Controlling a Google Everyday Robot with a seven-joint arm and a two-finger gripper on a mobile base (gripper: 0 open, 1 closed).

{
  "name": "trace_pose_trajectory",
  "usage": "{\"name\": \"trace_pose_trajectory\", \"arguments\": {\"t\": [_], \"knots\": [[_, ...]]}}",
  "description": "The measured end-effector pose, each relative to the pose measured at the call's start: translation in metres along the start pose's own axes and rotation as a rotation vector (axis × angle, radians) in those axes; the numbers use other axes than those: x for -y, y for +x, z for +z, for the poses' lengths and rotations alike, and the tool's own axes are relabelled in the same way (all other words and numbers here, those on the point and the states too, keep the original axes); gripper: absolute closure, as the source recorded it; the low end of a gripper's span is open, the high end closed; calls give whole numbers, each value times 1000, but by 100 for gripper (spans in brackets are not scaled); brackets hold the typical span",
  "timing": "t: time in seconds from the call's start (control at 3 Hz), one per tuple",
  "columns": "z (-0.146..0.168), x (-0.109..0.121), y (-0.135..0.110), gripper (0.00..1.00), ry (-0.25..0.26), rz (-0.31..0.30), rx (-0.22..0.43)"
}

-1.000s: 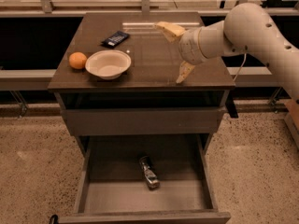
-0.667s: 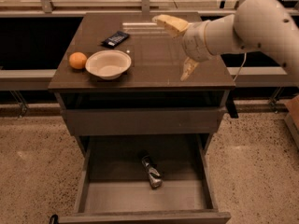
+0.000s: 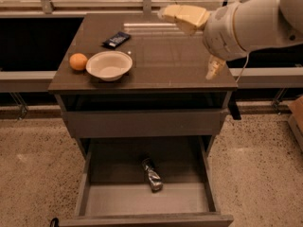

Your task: Pick redbull can from middle drawer and place on counter

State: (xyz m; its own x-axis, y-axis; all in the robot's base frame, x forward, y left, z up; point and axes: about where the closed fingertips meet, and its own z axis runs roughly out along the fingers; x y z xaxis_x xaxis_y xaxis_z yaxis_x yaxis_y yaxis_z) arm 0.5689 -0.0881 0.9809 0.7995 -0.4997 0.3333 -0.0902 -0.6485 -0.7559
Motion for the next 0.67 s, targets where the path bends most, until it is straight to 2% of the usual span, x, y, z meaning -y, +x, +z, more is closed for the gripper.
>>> {"name": "trace_pose_trajectory", "arguments": {"t": [0.33,0.67], "knots": [[-3,-4,-8,0,-30,-13,-3],[19,-14,-25,0,-100,-52,95]]}}
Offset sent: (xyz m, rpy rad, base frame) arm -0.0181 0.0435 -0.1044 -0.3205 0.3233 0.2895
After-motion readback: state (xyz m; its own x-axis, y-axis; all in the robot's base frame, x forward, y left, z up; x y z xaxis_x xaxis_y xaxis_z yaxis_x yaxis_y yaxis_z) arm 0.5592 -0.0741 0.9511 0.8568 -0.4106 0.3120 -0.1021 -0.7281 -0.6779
